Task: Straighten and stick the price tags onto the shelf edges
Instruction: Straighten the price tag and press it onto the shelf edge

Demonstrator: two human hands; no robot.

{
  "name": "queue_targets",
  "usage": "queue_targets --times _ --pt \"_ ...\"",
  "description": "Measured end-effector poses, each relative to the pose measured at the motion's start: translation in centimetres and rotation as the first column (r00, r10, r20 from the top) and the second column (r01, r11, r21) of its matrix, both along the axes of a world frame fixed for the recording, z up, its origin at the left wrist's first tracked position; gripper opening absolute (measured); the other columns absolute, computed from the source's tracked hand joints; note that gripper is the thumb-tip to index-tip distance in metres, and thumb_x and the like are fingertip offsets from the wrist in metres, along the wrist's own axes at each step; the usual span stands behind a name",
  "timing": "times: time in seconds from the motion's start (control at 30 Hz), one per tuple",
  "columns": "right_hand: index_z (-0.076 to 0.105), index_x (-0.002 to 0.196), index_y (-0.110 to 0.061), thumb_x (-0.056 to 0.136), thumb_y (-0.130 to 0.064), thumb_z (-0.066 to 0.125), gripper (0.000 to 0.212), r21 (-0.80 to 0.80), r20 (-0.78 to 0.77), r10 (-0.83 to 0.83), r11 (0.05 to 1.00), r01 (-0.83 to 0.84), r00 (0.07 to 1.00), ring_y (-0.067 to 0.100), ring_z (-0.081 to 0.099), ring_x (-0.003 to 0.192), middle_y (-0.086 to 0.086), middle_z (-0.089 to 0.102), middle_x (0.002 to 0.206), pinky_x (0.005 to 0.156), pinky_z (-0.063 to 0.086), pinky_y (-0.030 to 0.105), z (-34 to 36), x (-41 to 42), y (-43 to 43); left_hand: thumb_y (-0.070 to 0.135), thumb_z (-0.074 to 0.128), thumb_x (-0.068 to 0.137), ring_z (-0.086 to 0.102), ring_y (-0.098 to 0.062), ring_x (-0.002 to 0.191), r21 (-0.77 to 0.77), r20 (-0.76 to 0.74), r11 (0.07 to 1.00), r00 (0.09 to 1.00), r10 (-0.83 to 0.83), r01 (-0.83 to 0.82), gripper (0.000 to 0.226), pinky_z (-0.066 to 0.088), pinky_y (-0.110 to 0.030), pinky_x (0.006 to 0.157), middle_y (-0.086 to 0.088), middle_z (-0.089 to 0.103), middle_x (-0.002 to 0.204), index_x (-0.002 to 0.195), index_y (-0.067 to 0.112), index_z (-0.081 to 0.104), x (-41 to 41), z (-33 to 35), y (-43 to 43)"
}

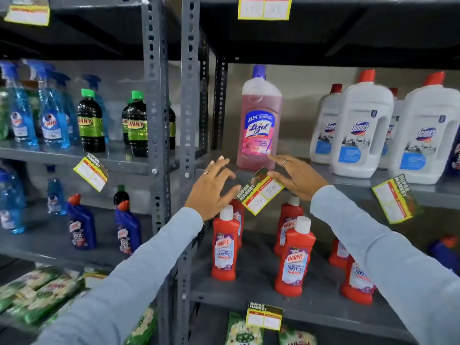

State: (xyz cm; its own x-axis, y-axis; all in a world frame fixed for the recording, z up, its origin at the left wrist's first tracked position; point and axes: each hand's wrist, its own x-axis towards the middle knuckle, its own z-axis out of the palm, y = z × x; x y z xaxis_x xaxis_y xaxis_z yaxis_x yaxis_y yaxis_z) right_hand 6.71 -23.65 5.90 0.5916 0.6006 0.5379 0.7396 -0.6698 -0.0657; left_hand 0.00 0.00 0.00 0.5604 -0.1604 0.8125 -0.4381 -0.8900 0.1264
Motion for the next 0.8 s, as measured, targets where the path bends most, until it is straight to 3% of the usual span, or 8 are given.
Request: queue_targets --times 0.13,0.23,0.33,0.4,0.53,0.63,0.73,0.8 --pt "0.031 0.141 -0.025 0.087 -0.055 0.040 0.062 0.028 -0.076 -0.037 0.999 0.039 0.996 0.022 0.043 0.129 0.003 0.043 0.144 0.102 0.037 0.036 -1.2 0.6 -0.1 0.046 0.055 0.087 0.004 -0.013 0.144 -0.058 -0.050 0.998 0.999 0.010 -0.013 0.030 -0.004 -0.030 0.116 -0.008 0.027 0.154 0.088 0.017 0.058 0.9 -1.2 -0.2" --pt "0.041 0.134 -0.025 0.085 -0.052 0.049 0.056 0.143 -0.109 0.016 0.990 0.000 0.994 0.019 0.051 0.121 0.002 0.054 0.135 0.096 0.046 0.037 -1.3 0.9 0.7 0.053 0.057 0.082 -0.002 -0.003 0.141 -0.135 -0.047 0.991 0.999 -0.021 0.015 0.035 -0.012 -0.024 0.113 -0.004 0.030 0.153 0.079 0.019 0.060 1.7 -1.6 -0.5" --pt "0.051 0.123 -0.026 0.083 -0.042 0.060 0.044 0.300 -0.200 0.156 0.950 -0.091 0.967 0.014 0.058 0.110 -0.002 0.062 0.120 0.086 0.050 0.027 -1.0 0.9 1.4 0.059 0.059 0.078 -0.007 0.007 0.138 -0.202 -0.029 0.979 0.999 -0.025 0.019 0.038 -0.012 -0.024 0.112 0.002 0.033 0.150 0.078 0.022 0.064 2.3 -1.8 -0.7" --pt "0.058 0.114 -0.025 0.082 -0.037 0.063 0.034 0.331 -0.188 0.189 0.936 -0.119 0.964 0.013 0.061 0.103 -0.002 0.065 0.111 0.080 0.051 0.024 -1.0 0.9 1.9 0.063 0.059 0.074 -0.016 0.016 0.133 -0.233 -0.028 0.972 0.999 -0.044 0.037 0.040 -0.008 -0.032 0.111 0.010 0.030 0.148 0.079 0.024 0.067 2.5 -2.1 -0.7" --pt "0.066 0.098 -0.020 0.082 -0.035 0.063 0.022 0.334 -0.116 0.129 0.939 -0.083 0.985 0.015 0.064 0.091 0.001 0.070 0.099 0.075 0.052 0.027 0.4 0.5 2.2 0.059 0.064 0.072 -0.019 0.022 0.128 -0.254 0.012 0.966 0.999 -0.052 0.053 0.036 -0.002 -0.041 0.110 0.010 0.032 0.147 0.078 0.023 0.069 2.9 -1.3 -0.8" --pt "0.067 0.093 -0.019 0.082 -0.035 0.063 0.020 0.290 -0.052 0.046 0.957 -0.029 0.998 0.019 0.063 0.091 0.003 0.071 0.097 0.078 0.052 0.035 1.0 -0.1 2.4 0.048 0.069 0.074 -0.011 0.011 0.136 -0.228 0.010 0.973 1.000 -0.021 0.023 0.027 -0.003 -0.041 0.113 -0.001 0.037 0.149 0.074 0.021 0.069 2.6 -0.9 -1.2" --pt "0.066 0.092 -0.017 0.083 -0.033 0.063 0.018 0.192 -0.110 0.061 0.981 -0.039 0.992 0.017 0.063 0.089 0.003 0.070 0.097 0.070 0.049 0.026 0.3 -0.1 3.1 0.043 0.069 0.077 0.010 -0.017 0.144 -0.214 -0.060 0.976 0.998 0.028 -0.040 0.024 -0.003 -0.043 0.116 -0.003 0.041 0.146 0.070 0.020 0.068 2.3 -2.0 -1.1" --pt "0.065 0.091 -0.016 0.082 -0.032 0.064 0.018 0.137 -0.142 0.044 0.990 -0.024 0.989 0.015 0.063 0.087 0.002 0.068 0.097 0.066 0.047 0.021 0.9 -0.2 3.1 0.041 0.067 0.080 0.015 -0.023 0.144 -0.224 -0.104 0.974 0.994 0.022 -0.045 0.021 0.001 -0.045 0.116 -0.002 0.042 0.145 0.069 0.023 0.064 2.1 -1.5 -0.9"
